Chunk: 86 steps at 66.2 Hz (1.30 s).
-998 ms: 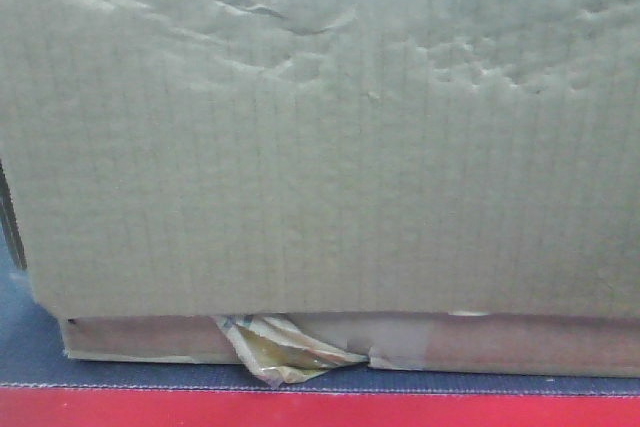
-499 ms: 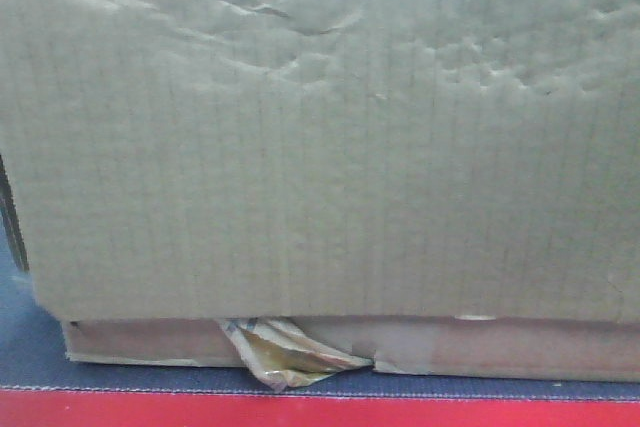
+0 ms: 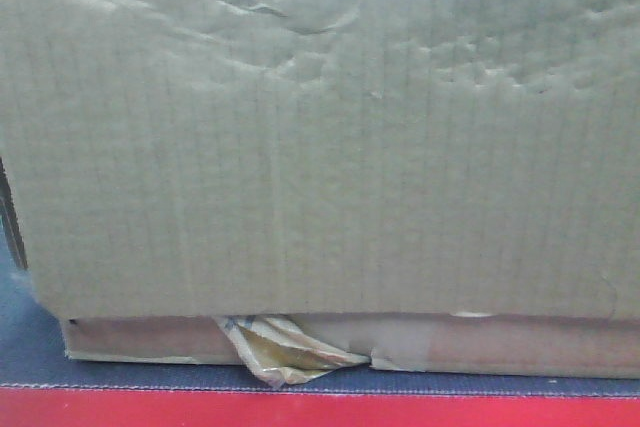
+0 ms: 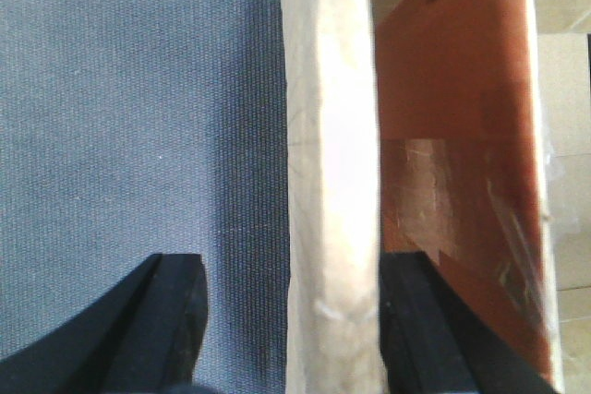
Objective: Stack two boxes on right shelf middle
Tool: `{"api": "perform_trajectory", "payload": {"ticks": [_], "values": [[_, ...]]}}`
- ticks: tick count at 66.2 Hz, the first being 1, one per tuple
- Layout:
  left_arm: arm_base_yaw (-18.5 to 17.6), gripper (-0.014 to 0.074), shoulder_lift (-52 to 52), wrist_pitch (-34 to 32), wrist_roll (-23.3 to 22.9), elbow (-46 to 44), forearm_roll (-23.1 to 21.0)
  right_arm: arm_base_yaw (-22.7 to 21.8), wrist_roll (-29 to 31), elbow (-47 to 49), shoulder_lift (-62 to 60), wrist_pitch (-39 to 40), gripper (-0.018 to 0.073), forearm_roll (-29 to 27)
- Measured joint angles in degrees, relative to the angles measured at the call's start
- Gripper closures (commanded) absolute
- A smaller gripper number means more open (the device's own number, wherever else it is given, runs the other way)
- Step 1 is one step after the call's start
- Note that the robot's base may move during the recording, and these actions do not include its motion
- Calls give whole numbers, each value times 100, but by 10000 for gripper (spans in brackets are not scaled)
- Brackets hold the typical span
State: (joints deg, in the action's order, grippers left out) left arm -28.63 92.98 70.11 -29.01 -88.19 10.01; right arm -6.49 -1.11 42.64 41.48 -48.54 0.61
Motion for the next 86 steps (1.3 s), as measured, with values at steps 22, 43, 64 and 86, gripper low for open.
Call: {"api": "perform_trajectory", "payload": {"ticks": [22,43,64,86], "values": [[0,285,0,0,0,0,0,0,-85,198,1018,-62,722,-151],[0,285,0,0,0,0,0,14,-786,2006,2303,-1260,721,-100],[0,285,0,0,0,0,0,1262,-1764,3994,3254,-2087,721,777],[0,285,0,0,0,0,0,2128,-1834,4928,4211,-2113,335,777]]}}
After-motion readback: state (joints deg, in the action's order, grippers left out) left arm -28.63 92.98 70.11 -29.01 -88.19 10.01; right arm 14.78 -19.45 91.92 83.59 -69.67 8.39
